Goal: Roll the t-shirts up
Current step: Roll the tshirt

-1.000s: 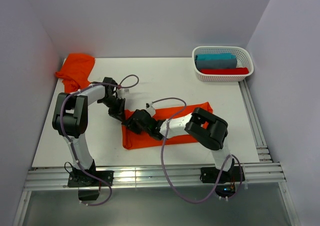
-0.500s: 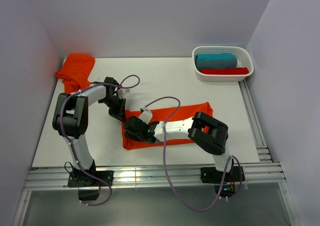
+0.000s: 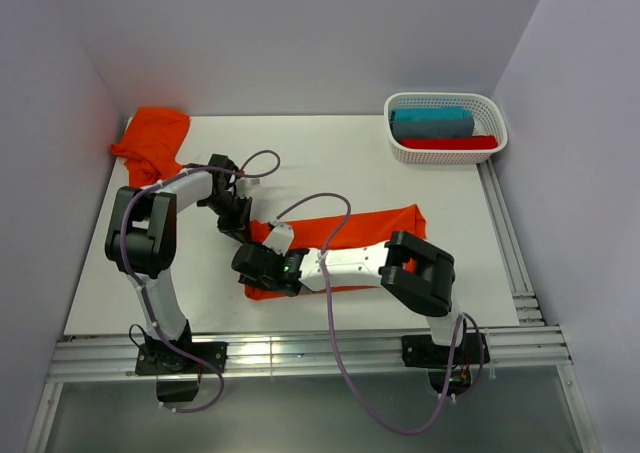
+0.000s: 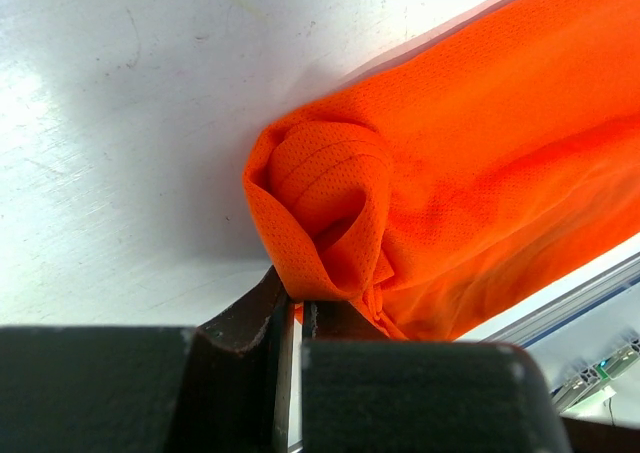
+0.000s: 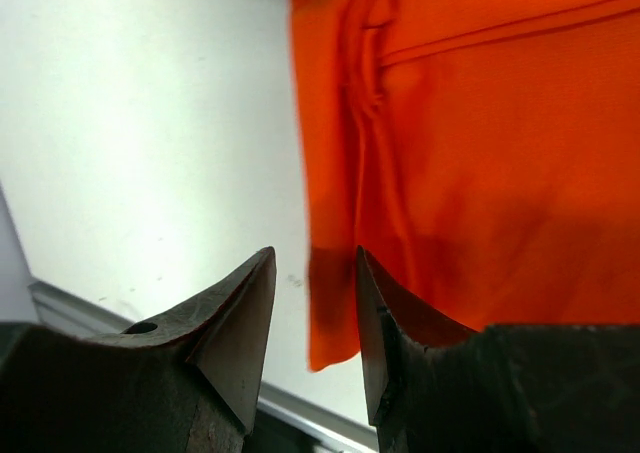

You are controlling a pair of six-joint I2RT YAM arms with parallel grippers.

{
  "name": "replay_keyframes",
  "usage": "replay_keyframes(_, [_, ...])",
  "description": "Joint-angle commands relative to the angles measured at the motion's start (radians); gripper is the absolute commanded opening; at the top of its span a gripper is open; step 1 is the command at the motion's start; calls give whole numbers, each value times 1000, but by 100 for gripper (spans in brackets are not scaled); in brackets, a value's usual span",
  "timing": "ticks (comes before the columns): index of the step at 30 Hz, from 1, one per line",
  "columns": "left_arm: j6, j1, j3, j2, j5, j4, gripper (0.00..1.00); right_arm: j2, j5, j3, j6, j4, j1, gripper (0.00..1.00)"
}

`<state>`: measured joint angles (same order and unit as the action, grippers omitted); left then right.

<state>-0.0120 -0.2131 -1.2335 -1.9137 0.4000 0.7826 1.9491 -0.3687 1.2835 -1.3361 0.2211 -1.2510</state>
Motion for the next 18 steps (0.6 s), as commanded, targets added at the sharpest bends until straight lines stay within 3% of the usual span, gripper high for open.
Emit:
replay_keyframes(1, [20,-6,12,-16,-116,-52,0,-24,-58,57,11,60,-24,45])
replay_keyframes(10, [21,-16,9,-24,-128,-52,0,-15,-33,11,-12,27,-34,41])
replay_keyframes(15, [20,-17,9,-24,-130,-51,0,-44,-24,-79,-63,-51,-34,18])
replay_keyframes(18, [20,-17,9,-25,-128,-51,0,-58,-4,-144,-95,-129,-33,13])
